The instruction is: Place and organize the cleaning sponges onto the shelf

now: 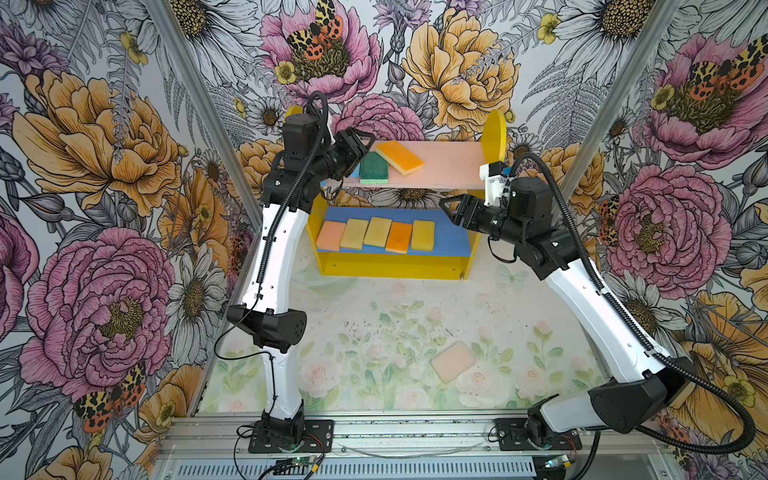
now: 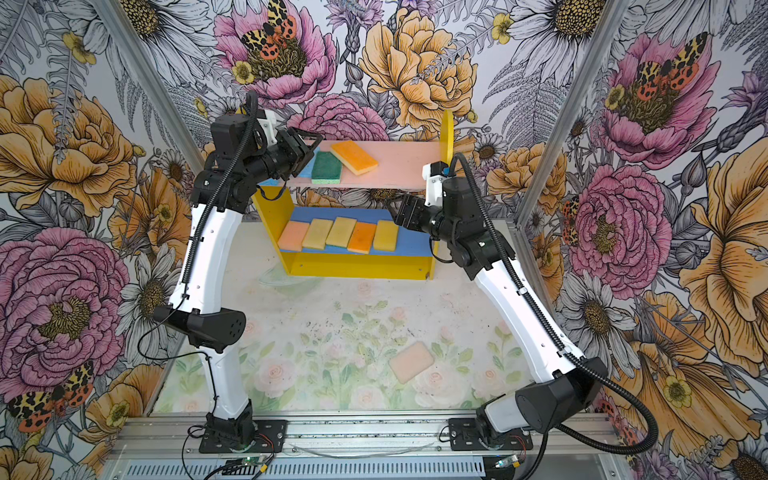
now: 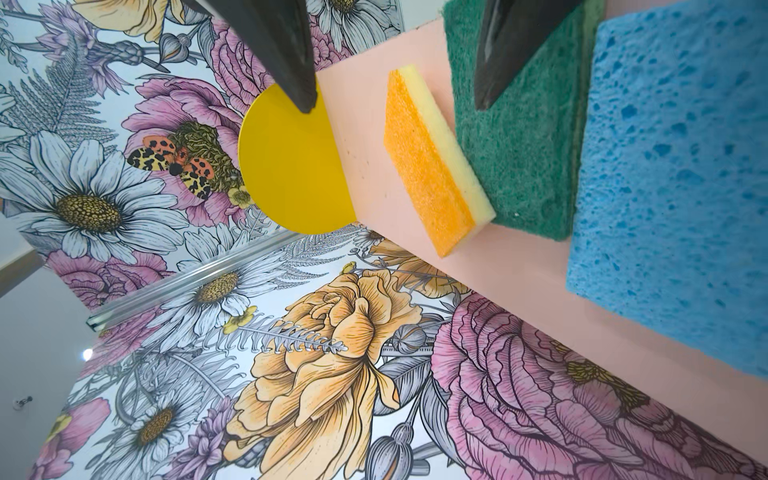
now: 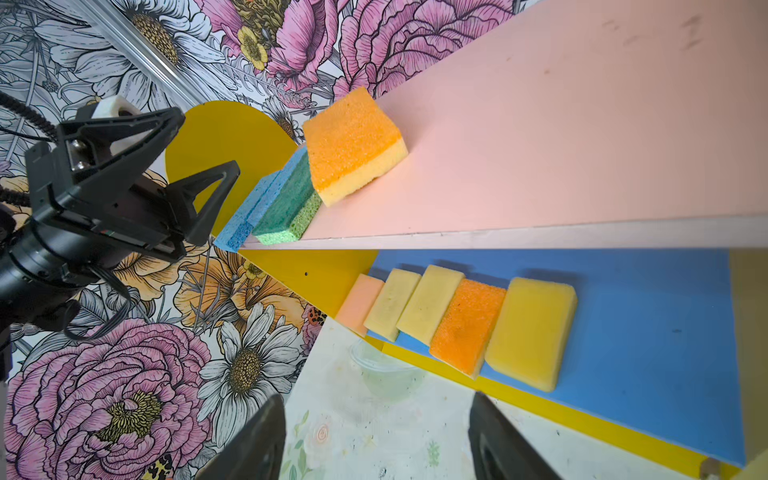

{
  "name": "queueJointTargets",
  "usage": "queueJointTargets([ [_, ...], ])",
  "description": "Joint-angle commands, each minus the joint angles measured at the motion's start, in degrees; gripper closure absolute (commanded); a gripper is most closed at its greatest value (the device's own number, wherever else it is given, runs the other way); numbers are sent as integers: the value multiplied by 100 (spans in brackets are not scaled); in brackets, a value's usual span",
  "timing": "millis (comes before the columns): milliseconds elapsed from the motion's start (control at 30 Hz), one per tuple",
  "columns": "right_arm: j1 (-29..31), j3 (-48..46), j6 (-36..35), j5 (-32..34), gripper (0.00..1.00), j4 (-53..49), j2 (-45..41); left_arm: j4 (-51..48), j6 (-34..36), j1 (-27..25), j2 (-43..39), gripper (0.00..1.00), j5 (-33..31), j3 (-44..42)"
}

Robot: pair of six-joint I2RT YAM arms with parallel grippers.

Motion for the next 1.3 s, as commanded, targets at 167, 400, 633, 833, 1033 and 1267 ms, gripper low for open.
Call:
queueJointTargets([
  [167, -53, -184, -17, -67, 29, 87, -228, -54, -269, 9, 701, 40, 214, 657],
  [400, -44, 150, -56, -244, 29, 263, 66, 211, -17, -159, 611, 38, 326, 717],
  [633, 124, 1290, 206, -154, 28, 575, 893, 290, 619, -189, -353, 34, 234, 138],
  [833, 132, 2637, 521, -61, 27, 530, 2017, 295, 927, 51, -1586, 31, 178, -1063],
  [1033, 114, 3850, 575, 187, 26, 95, 2986, 458, 1251, 233, -2915, 29, -66, -2891],
  [1267, 136, 3753, 170, 630, 26, 113, 2688, 1122, 1340, 1112, -4297, 26, -203, -5010],
])
